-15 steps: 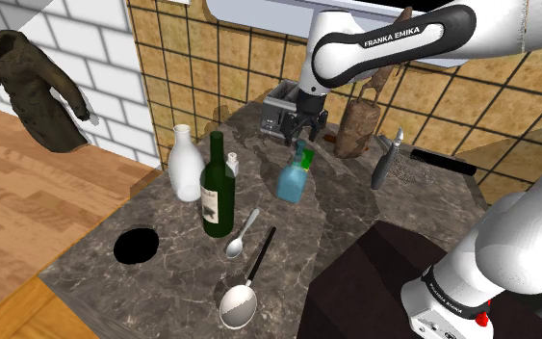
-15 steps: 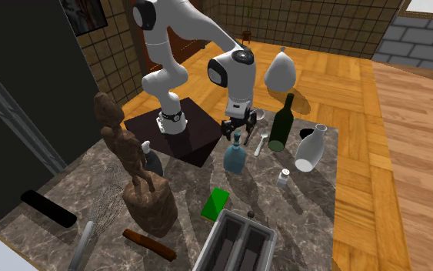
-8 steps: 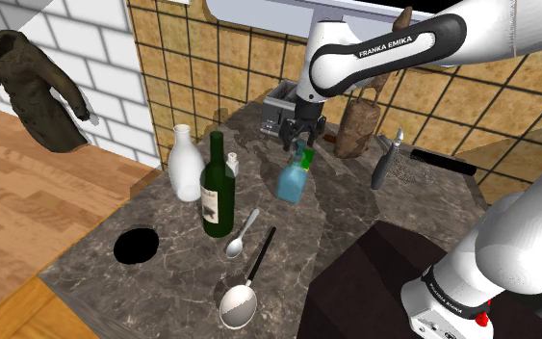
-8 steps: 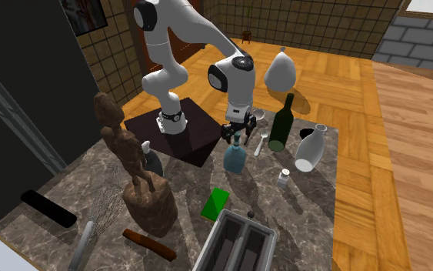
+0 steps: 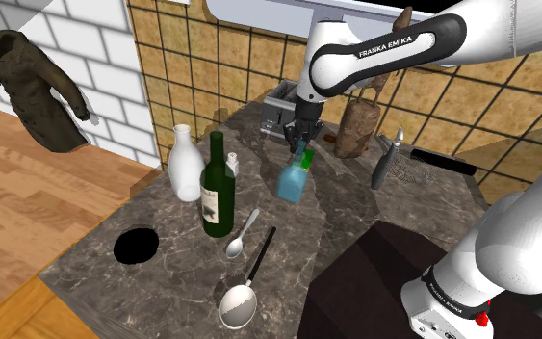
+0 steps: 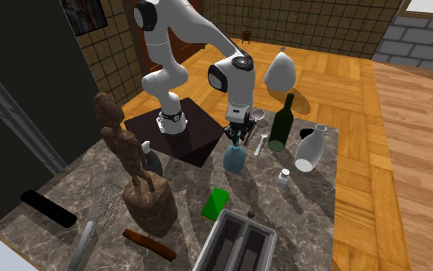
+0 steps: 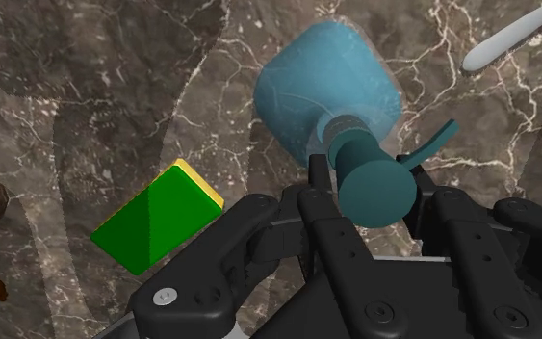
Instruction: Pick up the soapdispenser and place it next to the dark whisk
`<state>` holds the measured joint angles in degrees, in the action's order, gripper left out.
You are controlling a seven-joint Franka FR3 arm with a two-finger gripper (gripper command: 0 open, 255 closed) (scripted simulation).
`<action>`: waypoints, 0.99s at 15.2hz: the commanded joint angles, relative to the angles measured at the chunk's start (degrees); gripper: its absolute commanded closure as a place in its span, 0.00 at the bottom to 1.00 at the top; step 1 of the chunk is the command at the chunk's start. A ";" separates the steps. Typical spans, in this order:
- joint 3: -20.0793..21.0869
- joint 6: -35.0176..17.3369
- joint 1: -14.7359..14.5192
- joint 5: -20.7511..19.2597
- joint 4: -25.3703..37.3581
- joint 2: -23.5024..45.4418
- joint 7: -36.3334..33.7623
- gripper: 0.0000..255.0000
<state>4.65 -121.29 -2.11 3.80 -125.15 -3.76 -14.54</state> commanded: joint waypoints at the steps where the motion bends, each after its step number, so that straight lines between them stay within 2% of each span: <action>1: 0.00 0.00 0.00 0.00 0.00 0.00 0.00 1.00; 5: 0.00 -0.01 0.00 0.00 -0.01 0.01 0.00 1.00; 15: -0.11 7.62 0.07 -0.05 5.14 -2.49 -0.27 1.00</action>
<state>4.62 -114.52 -2.11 3.77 -120.67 -6.06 -14.90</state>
